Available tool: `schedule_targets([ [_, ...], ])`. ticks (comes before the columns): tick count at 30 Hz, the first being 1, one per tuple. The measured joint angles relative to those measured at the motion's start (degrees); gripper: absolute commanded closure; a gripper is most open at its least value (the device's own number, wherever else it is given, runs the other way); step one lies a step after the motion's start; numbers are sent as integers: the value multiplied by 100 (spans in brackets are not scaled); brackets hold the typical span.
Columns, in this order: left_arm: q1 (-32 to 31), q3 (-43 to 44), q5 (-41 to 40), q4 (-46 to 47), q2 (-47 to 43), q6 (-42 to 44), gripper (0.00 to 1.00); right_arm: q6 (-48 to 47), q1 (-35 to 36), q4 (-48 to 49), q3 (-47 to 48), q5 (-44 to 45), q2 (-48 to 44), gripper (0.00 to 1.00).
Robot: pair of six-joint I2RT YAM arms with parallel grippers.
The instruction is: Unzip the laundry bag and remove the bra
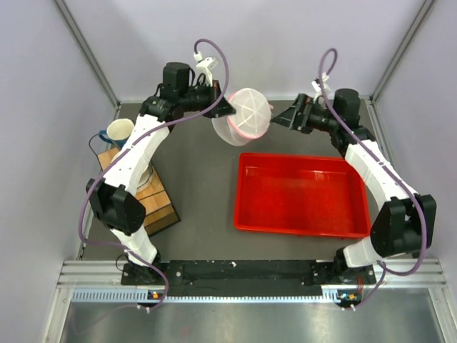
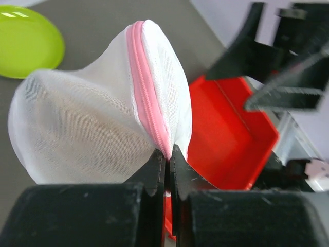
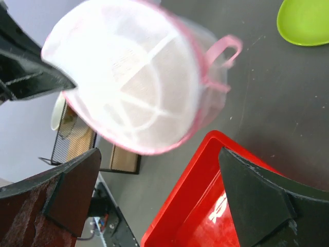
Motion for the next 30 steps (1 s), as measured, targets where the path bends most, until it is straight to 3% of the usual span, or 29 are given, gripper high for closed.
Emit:
schedule_targets([
  [3, -4, -9, 614, 127, 63, -125, 100, 575, -459, 802, -428, -581, 114, 1],
  [8, -11, -11, 1191, 310, 94, -367, 100, 977, -660, 1259, -588, -960, 457, 1],
  [17, -11, -28, 1224, 393, 94, -619, 100, 1810, -450, 2599, -695, -1453, 785, 5],
  [23, -11, -28, 1217, 396, 94, -702, 100, 2020, -203, 2767, -695, -1519, 1174, 11],
  [26, -11, -28, 1167, 391, 98, -728, 100, 2177, -184, 2949, -695, -1565, 1257, 31],
  [27, -11, -28, 1161, 391, 98, -737, 100, 2253, -184, 3034, -695, -1574, 1266, 47],
  [29, -11, -22, 1143, 385, 101, -745, 100, 2452, -184, 3252, -695, -1598, 1270, 61],
  [30, -11, 7, 1139, 369, 120, -750, 100, 2516, -184, 3355, -693, -1609, 1270, 77],
])
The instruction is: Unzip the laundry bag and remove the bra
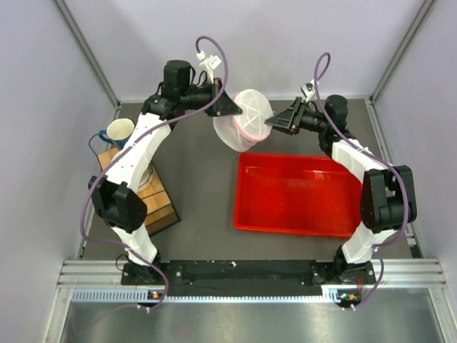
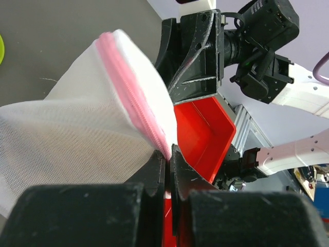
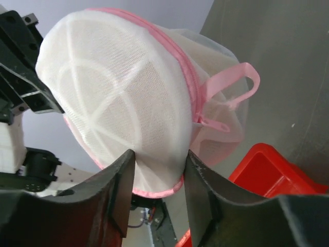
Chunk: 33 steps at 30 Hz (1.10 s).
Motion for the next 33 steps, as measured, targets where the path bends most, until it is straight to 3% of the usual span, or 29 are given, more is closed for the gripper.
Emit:
schedule_targets([
  [2, 0, 105, -7, -15, 83, -11, 100, 87, -2, 122, 0, 9, 0, 96],
  [3, 7, 177, -55, -26, 138, -13, 100, 142, -20, 116, -2, 44, 0, 100],
  [6, 44, 428, -243, -92, 306, -15, 100, 219, -63, 127, -2, 127, 2, 100],
  [7, 48, 538, -306, -133, 389, -15, 93, 249, -63, 133, -2, 188, 2, 100],
  [9, 48, 833, -542, -254, 601, -33, 56, 293, -61, 107, -2, 350, 2, 100],
  [11, 33, 1235, -979, -380, 909, -61, 26, 354, -55, 59, -2, 601, 2, 100],
  [14, -7, 2107, -1784, -730, 1547, -162, 17, 527, 9, -28, -4, 1172, 2, 100],
  [18, -83, 2345, -2634, -1034, 1856, -269, 17, 892, 87, -195, -11, 2317, 9, 100],
  [24, -470, 1576, -3442, -1150, 1440, -323, 19, 1462, 149, -254, 136, 3615, 540, 100],
  [29, -654, 1152, -3200, -1043, 1261, -420, 23, 1646, 197, -588, 608, 4170, 1093, 100],
  [33, -651, 1220, -2549, -1108, 1399, 46, 20, 1668, 205, -1038, 1241, 4192, 1344, 100],
])
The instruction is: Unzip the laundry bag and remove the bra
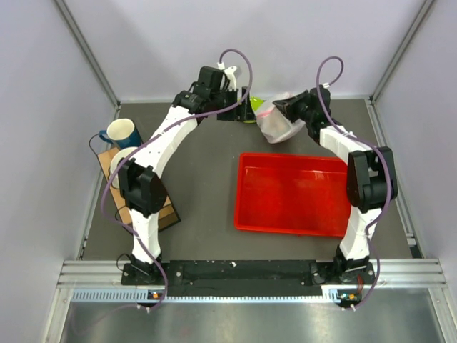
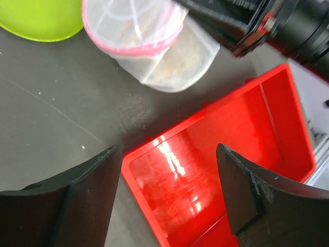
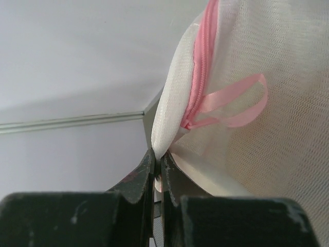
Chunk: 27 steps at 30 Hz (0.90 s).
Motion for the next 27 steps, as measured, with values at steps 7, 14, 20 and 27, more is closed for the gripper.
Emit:
schedule_targets([
  [7, -2, -120, -125, -46, 42, 988, 15, -472, 0, -614, 374, -133, 4, 62],
  [14, -2, -258, -282, 101, 42, 914, 14, -1187, -39, -1429, 52, -289, -479, 25],
  [20, -92, -317, -632, 280, 42, 470, 15, -2210, -339, -2044, -444, -317, -1644, 22],
  [27, -433, -518, -1038, 629, 173, -796, 15, -3180, -704, -2686, -925, 315, -2538, 20],
])
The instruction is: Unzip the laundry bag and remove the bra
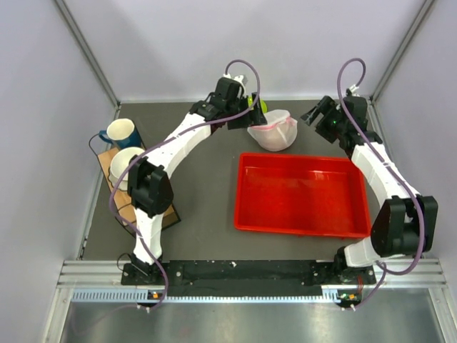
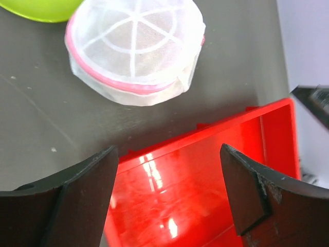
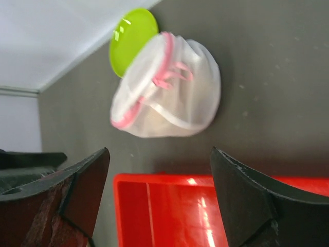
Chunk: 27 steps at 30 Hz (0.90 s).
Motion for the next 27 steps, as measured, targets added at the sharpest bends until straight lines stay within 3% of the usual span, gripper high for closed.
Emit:
schedule_targets([
  [5, 11, 251, 11, 240, 466, -1132, 19, -382, -35, -350, -398, 282, -317, 17],
  [11, 133, 273, -131, 492, 839, -2688, 12, -662, -35, -588, -546, 551, -634, 17],
  [16, 122, 299, -273, 686, 929, -3790, 19, -807, -35, -645, -553, 664, -739, 17],
  [27, 229, 365, -186, 887, 1344, -4485, 16, -1073, -35, -813, -669, 748, -857, 17],
])
